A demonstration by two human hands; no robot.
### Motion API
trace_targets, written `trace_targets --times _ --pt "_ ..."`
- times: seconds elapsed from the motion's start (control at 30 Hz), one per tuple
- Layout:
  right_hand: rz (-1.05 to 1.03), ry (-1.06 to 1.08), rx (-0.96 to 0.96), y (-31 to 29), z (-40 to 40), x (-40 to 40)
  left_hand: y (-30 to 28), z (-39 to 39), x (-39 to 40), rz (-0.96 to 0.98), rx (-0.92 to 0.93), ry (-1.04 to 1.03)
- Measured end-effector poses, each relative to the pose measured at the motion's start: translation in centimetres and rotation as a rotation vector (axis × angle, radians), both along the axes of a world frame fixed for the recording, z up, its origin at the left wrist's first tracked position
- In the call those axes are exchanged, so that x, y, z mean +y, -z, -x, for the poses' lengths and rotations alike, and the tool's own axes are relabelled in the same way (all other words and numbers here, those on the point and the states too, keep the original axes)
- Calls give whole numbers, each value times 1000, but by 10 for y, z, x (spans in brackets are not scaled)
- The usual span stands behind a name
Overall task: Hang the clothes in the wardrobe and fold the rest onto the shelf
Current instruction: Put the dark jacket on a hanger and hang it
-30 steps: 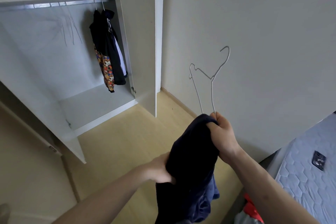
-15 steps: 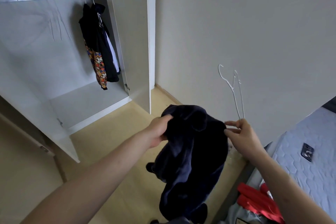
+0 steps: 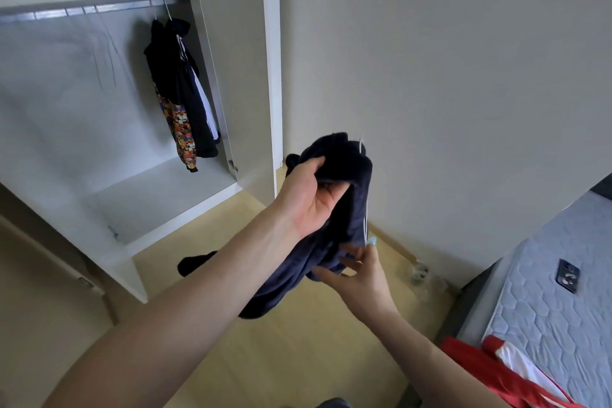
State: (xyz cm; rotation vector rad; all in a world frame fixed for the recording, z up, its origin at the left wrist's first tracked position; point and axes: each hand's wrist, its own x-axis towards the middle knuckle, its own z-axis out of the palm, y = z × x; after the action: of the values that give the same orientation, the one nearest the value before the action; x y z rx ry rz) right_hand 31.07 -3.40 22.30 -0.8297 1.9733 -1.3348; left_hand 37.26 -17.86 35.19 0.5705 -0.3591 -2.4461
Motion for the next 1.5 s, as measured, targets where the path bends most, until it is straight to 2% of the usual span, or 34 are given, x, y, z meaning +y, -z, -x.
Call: trace_targets --times 0.17,0.37,0.47,0.57,0.63,0.67,0.73,0.83,0.9,0.97,1.03,1.07,1.1,1.17,1.33,1.43,1.5 --pt "-61 69 44 4 -5 -39 -50 -2 3 88 101 3" --pt "-228 120 136 33 12 -45 -92 -13 -30 161 147 -149" --pt "-215 111 122 35 28 -41 -91 -16 -50 169 139 -221" --pt "-86 96 22 26 44 -35 -69 -19 -76 129 105 -315" --pt "-5 117 -29 14 53 -36 -44 -23 -89 116 30 -317" --pt "32 128 -37 6 58 -38 -31 -25 -91 156 -66 -285" --pt "86 143 -30 -10 67 -44 -3 -28 -82 369 -366 -171" --pt "120 160 -47 -29 77 -52 49 -38 -48 951 -832 -22" --pt "135 164 -97 -35 78 -55 82 -53 -20 1196 -902 243" --pt "127 150 -149 -36 73 -58 109 -69 7 1262 -859 750" --pt "98 132 -182 -34 61 -59 133 -82 28 1298 -945 1207" --pt "85 132 -192 -33 56 -59 148 -87 36 1331 -1024 1327" --pt "78 132 -211 -32 51 -59 162 -91 45 1384 -1091 1358" --pt "74 125 -283 -34 45 -59 188 -94 63 1436 -1089 1249" --pt "119 127 -421 -51 42 -56 206 -81 88 1178 -846 676" --pt "144 139 -441 -58 50 -50 192 -71 81 1162 -842 518" --pt "149 160 -427 -58 59 -46 175 -67 73 1050 -735 432"
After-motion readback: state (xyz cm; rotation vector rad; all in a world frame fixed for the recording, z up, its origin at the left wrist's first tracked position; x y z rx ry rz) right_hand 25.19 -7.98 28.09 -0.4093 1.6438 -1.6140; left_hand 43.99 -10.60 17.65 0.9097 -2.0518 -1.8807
